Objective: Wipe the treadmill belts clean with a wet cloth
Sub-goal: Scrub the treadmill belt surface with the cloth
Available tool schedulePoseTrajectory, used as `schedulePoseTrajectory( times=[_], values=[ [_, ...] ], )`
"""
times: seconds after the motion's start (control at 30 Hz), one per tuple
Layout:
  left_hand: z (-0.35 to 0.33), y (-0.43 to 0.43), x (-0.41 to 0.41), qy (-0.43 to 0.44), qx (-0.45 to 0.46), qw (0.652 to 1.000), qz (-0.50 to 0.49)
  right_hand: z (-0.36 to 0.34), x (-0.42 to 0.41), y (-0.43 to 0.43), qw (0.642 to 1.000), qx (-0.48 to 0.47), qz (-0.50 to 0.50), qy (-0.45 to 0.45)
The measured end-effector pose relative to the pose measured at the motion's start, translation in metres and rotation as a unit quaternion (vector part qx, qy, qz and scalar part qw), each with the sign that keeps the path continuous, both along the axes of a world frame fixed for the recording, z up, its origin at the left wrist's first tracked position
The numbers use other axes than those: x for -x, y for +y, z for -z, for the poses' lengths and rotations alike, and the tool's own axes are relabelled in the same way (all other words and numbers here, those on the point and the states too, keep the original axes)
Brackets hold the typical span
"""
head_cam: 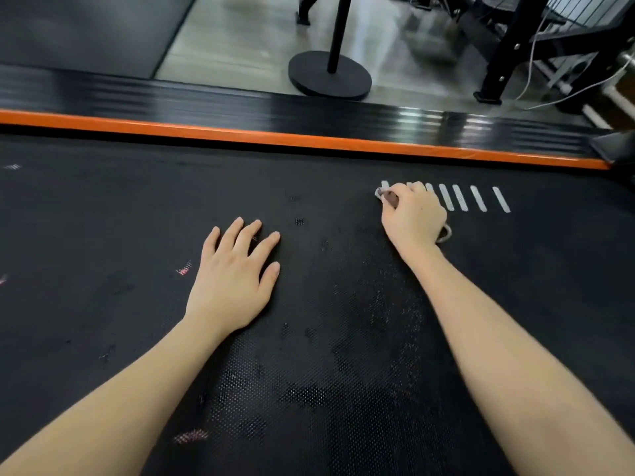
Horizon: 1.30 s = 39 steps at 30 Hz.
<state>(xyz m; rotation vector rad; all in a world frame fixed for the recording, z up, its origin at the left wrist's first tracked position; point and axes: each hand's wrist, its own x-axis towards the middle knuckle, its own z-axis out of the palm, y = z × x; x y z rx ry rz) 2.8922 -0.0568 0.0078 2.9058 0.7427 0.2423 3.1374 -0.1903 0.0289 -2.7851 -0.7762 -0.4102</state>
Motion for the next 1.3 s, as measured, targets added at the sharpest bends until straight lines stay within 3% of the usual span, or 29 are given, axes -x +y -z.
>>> schedulePoseTrajectory(
  times=[0.07, 0.2, 0.27, 0.33, 0.4, 0.47, 0.6, 0.67, 0.8, 1.0, 1.13, 1.3],
  values=[
    [-0.001, 0.0, 0.0, -0.004, 0.0, 1.0, 0.0, -0.004, 0.015, 0.019, 1.0, -0.01, 0.016, 0.018],
    [-0.002, 0.0, -0.001, -0.004, 0.0, 1.0, 0.005, 0.009, 0.1, 0.036, 0.969, -0.012, -0.244, -0.022],
    [-0.002, 0.0, 0.0, -0.009, 0.003, 1.0, 0.008, 0.008, 0.091, 0.032, 0.949, -0.005, -0.314, -0.024],
    [0.0, 0.001, 0.001, -0.014, 0.008, 1.0, 0.006, 0.006, 0.048, 0.025, 0.968, 0.016, -0.248, -0.04],
    [0.0, 0.001, 0.001, -0.016, 0.008, 1.0, 0.004, 0.003, -0.007, 0.013, 0.994, 0.037, -0.097, -0.035],
    [0.001, 0.001, 0.0, -0.016, 0.009, 1.0, 0.003, -0.001, -0.046, 0.001, 0.999, 0.041, 0.03, -0.017],
    [0.001, 0.0, -0.001, -0.015, 0.006, 1.0, -0.001, -0.003, -0.06, 0.029, 0.994, -0.018, 0.11, 0.02],
    [0.001, 0.001, -0.002, -0.014, 0.006, 1.0, 0.0, -0.006, -0.044, 0.06, 0.998, -0.031, 0.049, 0.025],
    [0.0, 0.001, -0.001, -0.013, 0.006, 1.0, 0.0, -0.001, -0.013, 0.1, 0.985, 0.017, -0.171, -0.024],
    [0.0, 0.001, -0.001, -0.016, 0.006, 1.0, -0.001, 0.005, -0.015, 0.108, 0.988, 0.024, -0.146, -0.039],
    [0.0, 0.001, -0.001, -0.014, 0.008, 1.0, -0.001, 0.006, 0.02, 0.08, 0.969, 0.023, -0.245, -0.009],
    [-0.001, 0.0, 0.0, -0.009, 0.008, 1.0, 0.001, 0.005, 0.108, -0.024, 0.93, -0.019, -0.367, 0.012]
  ],
)
